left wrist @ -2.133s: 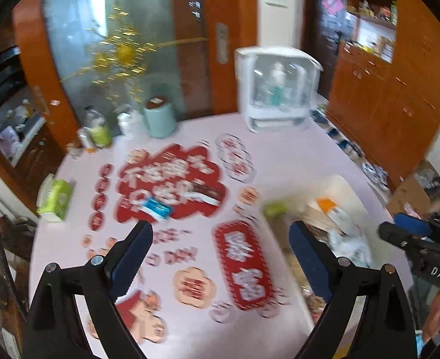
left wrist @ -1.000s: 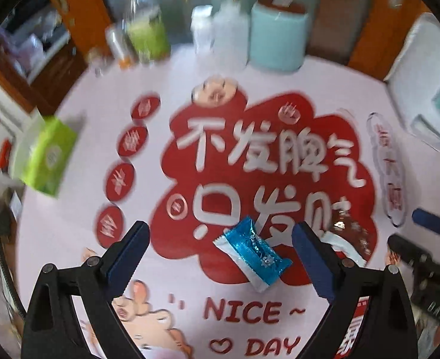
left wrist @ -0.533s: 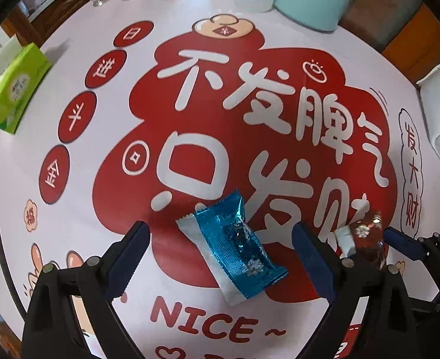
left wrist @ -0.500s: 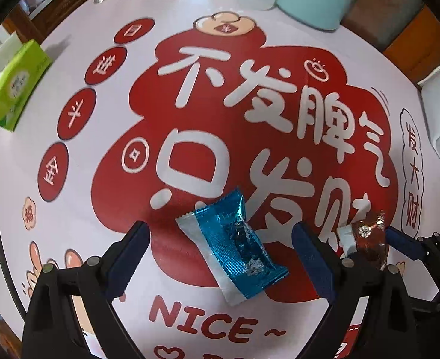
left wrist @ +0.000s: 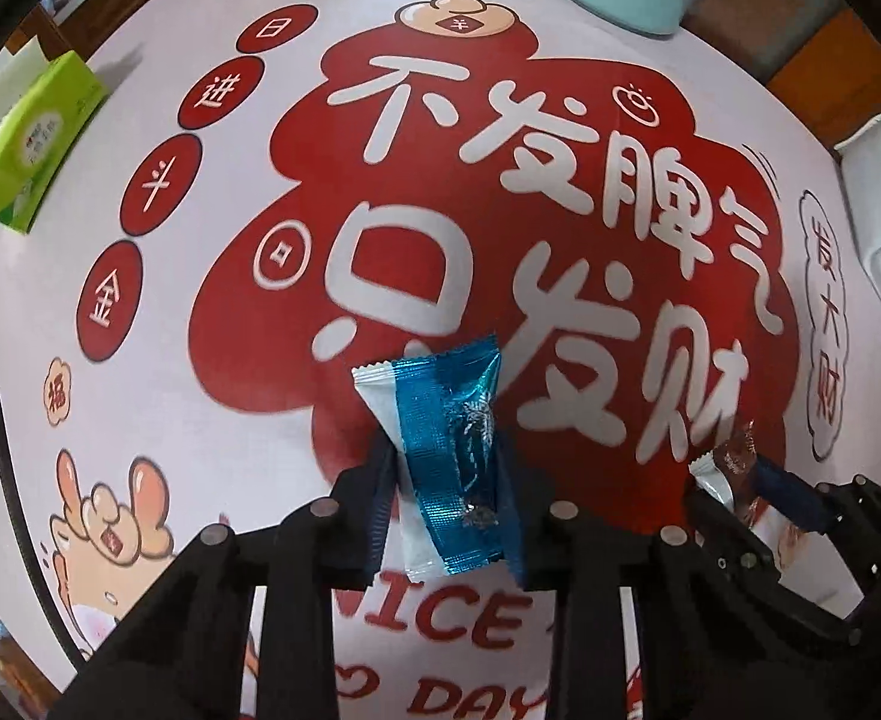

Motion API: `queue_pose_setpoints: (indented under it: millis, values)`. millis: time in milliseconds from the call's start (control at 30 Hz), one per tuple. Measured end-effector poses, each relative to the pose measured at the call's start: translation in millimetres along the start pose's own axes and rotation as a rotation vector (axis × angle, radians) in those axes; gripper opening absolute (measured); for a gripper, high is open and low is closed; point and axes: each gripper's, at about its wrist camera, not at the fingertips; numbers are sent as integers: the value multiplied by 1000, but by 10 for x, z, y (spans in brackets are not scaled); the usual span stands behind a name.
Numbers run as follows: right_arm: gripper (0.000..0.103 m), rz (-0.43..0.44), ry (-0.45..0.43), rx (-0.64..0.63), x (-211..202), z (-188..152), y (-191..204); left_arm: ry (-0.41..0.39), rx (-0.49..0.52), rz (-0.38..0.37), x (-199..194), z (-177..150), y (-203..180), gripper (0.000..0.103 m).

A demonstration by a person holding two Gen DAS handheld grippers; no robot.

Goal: Organize snacks
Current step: 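Grasp the blue wrapper with left gripper while right grasps the red wrapper, then carry both wrappers over the white tray and open both grippers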

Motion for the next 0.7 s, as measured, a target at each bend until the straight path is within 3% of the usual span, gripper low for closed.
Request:
queue_pose_setpoints:
  millis: [367, 700]
  values:
    - [35, 37, -143, 95, -908, -295, 25, -119, 138, -73, -955, -219, -65, 28]
    - [35, 35, -299, 163, -1946, -864, 63, -255, 294, -179, -2077, -752, -265, 28]
Point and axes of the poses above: each gripper's, at about its wrist camera, not at the fingertips, and x roughly the way its jaws point, y to its left, z to its top, and after that the axes turned 13 degrees about -y, right-handed
